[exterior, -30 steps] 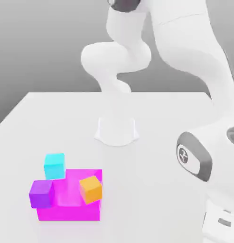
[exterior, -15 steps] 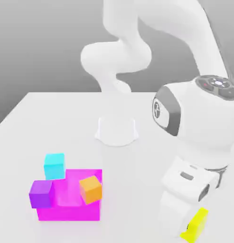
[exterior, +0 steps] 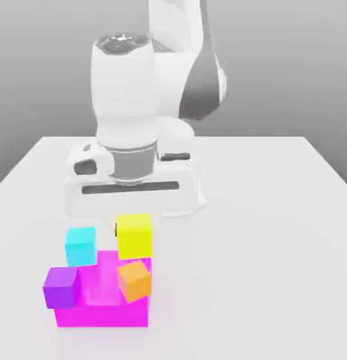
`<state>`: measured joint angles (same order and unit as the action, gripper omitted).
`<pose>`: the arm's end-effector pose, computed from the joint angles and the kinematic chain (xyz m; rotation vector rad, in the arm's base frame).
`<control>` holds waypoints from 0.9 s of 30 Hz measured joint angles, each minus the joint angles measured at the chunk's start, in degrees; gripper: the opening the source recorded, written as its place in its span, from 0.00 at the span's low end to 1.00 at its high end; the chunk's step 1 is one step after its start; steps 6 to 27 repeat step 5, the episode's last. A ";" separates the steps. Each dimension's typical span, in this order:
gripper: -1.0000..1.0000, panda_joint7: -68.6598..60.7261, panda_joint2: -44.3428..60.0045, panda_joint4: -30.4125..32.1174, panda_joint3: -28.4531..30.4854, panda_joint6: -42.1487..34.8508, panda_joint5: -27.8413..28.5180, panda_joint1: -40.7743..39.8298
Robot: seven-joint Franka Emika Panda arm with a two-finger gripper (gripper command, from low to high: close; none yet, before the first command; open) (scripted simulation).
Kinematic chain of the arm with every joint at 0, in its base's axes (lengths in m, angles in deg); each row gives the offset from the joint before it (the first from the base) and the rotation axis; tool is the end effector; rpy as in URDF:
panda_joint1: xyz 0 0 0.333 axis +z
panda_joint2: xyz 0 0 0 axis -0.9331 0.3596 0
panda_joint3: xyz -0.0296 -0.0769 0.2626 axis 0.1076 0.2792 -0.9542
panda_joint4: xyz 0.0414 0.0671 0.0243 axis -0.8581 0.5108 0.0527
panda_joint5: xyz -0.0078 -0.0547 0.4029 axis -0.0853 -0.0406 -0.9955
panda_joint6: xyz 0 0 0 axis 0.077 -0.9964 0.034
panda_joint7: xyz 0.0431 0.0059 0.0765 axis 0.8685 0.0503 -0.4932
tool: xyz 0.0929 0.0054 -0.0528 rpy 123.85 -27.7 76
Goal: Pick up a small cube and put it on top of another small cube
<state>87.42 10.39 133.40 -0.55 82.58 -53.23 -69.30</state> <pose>0.4112 -0.0688 0.2145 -2.9456 1.0819 0.0024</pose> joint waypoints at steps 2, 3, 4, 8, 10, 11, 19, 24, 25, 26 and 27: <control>1.00 -0.53 3.58 0.66 0.12 4.21 -0.80 0.12; 1.00 -0.53 3.58 0.66 0.12 4.21 -0.80 0.12; 1.00 -0.53 3.58 0.66 0.12 4.21 -0.80 0.12; 1.00 -0.53 3.58 0.66 0.12 4.21 -0.80 0.12; 1.00 -0.53 3.58 0.66 0.12 4.21 -0.80 0.12; 1.00 -0.53 3.58 0.66 0.12 4.21 -0.80 0.12; 1.00 -0.53 3.58 0.66 0.12 4.21 -0.80 0.12; 1.00 -0.53 3.58 0.66 0.12 4.21 -0.80 0.12; 1.00 -0.53 3.58 0.66 0.12 4.21 -0.80 0.12; 1.00 -0.53 3.58 0.66 0.12 4.21 -0.80 0.12; 1.00 -0.53 3.58 0.66 0.12 4.21 -0.80 0.12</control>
